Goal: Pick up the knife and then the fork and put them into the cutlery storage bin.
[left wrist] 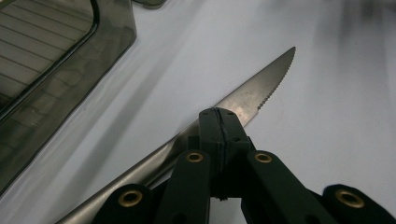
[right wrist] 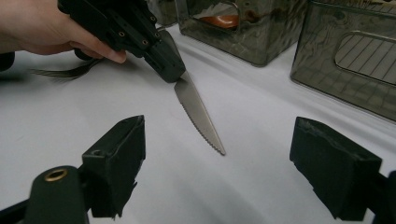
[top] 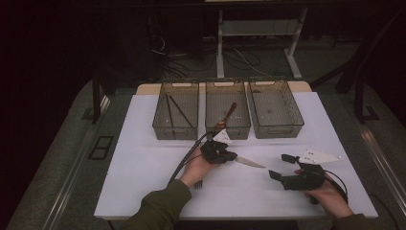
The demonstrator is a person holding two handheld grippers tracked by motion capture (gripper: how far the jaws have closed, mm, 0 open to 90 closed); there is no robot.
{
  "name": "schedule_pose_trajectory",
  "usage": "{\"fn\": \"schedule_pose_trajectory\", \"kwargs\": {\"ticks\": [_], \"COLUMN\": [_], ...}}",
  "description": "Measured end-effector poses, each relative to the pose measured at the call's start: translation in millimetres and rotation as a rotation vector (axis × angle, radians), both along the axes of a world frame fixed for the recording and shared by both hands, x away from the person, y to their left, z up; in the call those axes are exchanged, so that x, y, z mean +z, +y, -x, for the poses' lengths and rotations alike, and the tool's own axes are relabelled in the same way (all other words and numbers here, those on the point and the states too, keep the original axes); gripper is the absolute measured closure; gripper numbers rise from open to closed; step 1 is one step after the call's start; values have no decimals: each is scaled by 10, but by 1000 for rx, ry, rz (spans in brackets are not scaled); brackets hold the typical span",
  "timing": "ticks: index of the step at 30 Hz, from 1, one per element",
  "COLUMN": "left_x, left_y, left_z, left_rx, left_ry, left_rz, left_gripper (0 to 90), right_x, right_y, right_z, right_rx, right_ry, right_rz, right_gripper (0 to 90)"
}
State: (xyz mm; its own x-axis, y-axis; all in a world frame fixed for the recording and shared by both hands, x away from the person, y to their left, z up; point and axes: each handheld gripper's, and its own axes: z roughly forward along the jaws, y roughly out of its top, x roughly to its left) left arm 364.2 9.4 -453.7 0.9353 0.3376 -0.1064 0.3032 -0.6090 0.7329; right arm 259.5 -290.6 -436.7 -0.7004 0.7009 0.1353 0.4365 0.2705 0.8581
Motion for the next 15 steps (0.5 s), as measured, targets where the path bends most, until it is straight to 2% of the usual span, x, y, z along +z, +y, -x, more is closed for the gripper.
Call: {"fn": "schedule_pose_trajectory", "kwargs": {"ticks": [2,5,9,11,15], "left_x": [27,109,193,210,187], "left_y": [32,143,364,478,614], "left_z": [-8,-46,-143,-197,-280], "left_rx": [5,44,114,151,201], "left_ry": [-5,-11,-43,-55,-62], "left_rz": [3,24,6,-17,-39], "left_gripper": [887,863,865,878,887], "right_x": [3,3,3,3,2], "right_y": [-1,-7,-12,-11,-5], "right_z": [3,4,5,5,6], "right_rx": [-1,-1,-1,-2,-2], "right_ry": [2,-1,-2,-2,1], "right_rz": [-2,0,0,-1,1], "right_gripper": [176,176,176,176,176]}}
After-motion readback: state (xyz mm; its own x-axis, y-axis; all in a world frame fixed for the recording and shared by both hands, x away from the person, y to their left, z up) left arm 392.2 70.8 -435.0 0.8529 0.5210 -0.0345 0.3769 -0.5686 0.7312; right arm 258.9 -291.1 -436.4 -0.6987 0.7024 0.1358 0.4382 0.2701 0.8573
